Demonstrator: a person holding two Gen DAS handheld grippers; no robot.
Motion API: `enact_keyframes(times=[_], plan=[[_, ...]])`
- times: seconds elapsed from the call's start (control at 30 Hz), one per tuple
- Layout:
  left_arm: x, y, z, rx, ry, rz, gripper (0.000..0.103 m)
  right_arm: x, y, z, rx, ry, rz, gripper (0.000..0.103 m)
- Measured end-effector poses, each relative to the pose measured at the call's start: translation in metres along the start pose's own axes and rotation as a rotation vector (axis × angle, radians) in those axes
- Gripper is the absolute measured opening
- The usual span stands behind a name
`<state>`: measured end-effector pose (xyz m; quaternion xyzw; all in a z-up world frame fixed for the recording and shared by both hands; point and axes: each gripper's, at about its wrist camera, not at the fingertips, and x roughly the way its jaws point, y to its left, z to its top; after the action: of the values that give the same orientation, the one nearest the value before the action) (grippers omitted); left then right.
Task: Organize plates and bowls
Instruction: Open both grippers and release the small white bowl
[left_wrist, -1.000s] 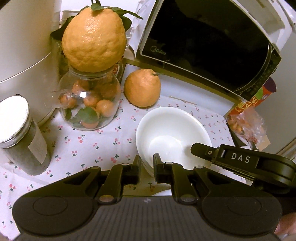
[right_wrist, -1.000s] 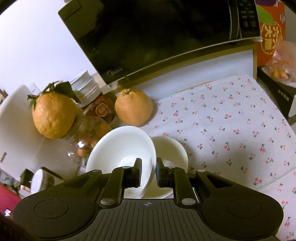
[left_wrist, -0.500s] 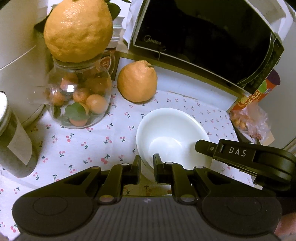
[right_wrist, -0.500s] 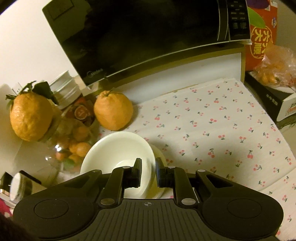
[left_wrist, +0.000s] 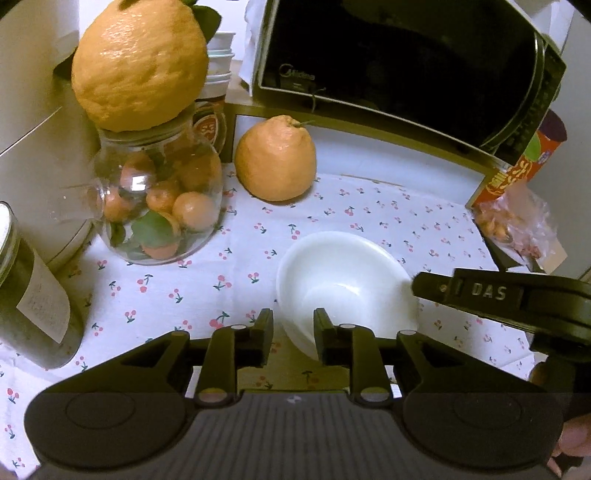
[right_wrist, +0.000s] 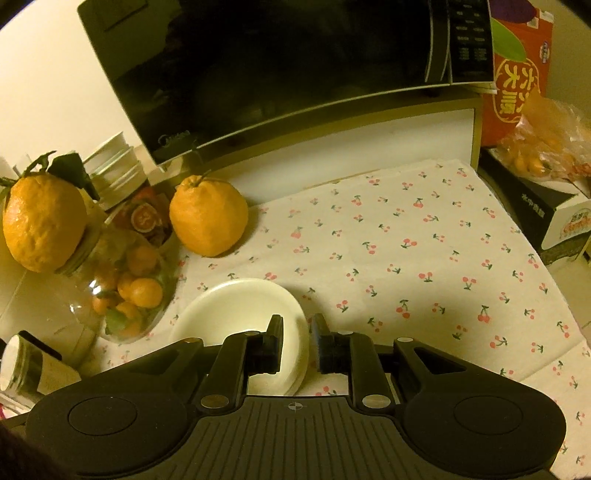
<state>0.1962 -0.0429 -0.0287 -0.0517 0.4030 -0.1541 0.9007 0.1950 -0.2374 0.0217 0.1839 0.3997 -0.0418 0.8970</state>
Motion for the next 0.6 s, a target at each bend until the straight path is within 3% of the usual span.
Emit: enact_keyframes(times=[0.1,0.17,0.43,0.6], plan=[[-0.001,0.003,0.0,-0.009,-0.007,0.009,0.024,-0.001,-0.004,0.002,0.011,-0.002,0.001,0.019],[-0.001,0.005,0.0,-0.013,-0.011,0.007,0.03,-0.001,-0.006,0.002,0.019,0.004,0.002,0.019],[-0.002,0.008,-0.001,-0.009,-0.031,-0.044,0.067,-0.003,-0.014,0.003,0.037,0.005,0.012,0.065],[-0.003,0.007,-0.007,0.045,-0.04,-0.106,0.087,-0.004,-0.017,0.0,-0.011,0.001,0.021,0.076]])
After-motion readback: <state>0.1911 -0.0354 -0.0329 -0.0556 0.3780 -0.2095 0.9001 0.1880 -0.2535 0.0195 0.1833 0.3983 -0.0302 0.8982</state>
